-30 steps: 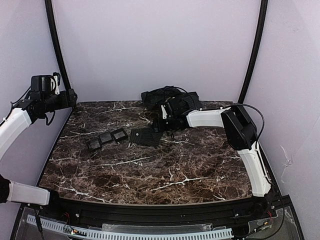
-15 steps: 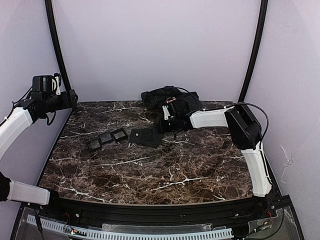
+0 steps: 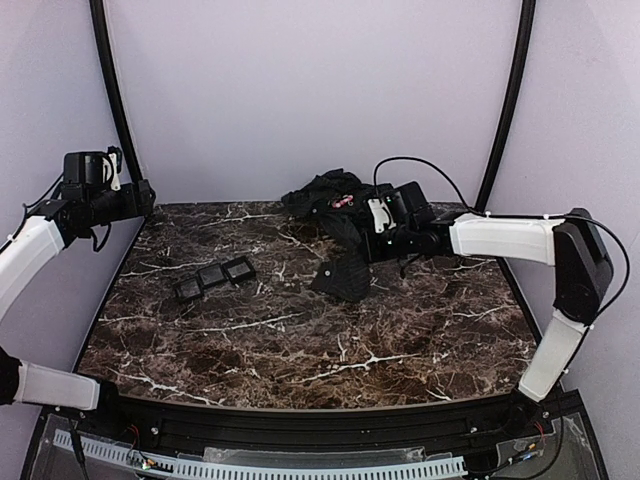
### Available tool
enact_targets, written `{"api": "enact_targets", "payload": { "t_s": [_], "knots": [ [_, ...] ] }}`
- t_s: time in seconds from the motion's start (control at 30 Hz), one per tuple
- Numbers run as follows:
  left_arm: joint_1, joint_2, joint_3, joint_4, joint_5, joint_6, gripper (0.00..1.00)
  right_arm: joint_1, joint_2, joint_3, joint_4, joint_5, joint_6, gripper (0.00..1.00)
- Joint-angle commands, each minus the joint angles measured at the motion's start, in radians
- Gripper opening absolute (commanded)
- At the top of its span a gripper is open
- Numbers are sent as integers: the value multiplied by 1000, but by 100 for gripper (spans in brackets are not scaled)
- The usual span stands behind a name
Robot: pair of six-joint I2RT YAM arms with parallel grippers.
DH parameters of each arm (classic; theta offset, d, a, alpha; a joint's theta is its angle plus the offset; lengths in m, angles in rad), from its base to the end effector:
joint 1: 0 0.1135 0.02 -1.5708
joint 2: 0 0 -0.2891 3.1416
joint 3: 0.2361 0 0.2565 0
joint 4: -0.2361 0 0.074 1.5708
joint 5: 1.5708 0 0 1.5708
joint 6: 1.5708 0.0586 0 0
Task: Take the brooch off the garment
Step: Move the crumpled clothing to the center of the board.
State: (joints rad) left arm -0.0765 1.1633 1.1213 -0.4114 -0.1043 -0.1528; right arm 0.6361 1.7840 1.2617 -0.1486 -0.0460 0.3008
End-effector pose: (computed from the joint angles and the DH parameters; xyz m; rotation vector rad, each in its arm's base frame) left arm 0.2757 -0.0150 0.3705 -0.1429 2.0167 -0.0397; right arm 0.3451 0.2582 0.2412 -0.4090 2.2638 0.5488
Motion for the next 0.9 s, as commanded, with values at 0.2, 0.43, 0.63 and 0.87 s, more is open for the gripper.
{"api": "enact_targets", "payload": {
  "t_s": [0.2, 0.43, 0.63, 0.87],
  "knots": [
    [-5, -11, -30, 24, 84, 3, 100, 162, -562, -249, -394, -256, 11, 0],
    [-45, 7, -35, 45, 192, 33, 100, 252, -870, -343, -411, -389, 200, 0],
    [-200, 89, -10, 21, 258, -34, 100, 252, -926, -460, -411, -272, 210, 75],
    [-471, 217, -60, 180, 363, -207, 100, 249, -744, -402, -407, 146, 190, 98]
  ]
}}
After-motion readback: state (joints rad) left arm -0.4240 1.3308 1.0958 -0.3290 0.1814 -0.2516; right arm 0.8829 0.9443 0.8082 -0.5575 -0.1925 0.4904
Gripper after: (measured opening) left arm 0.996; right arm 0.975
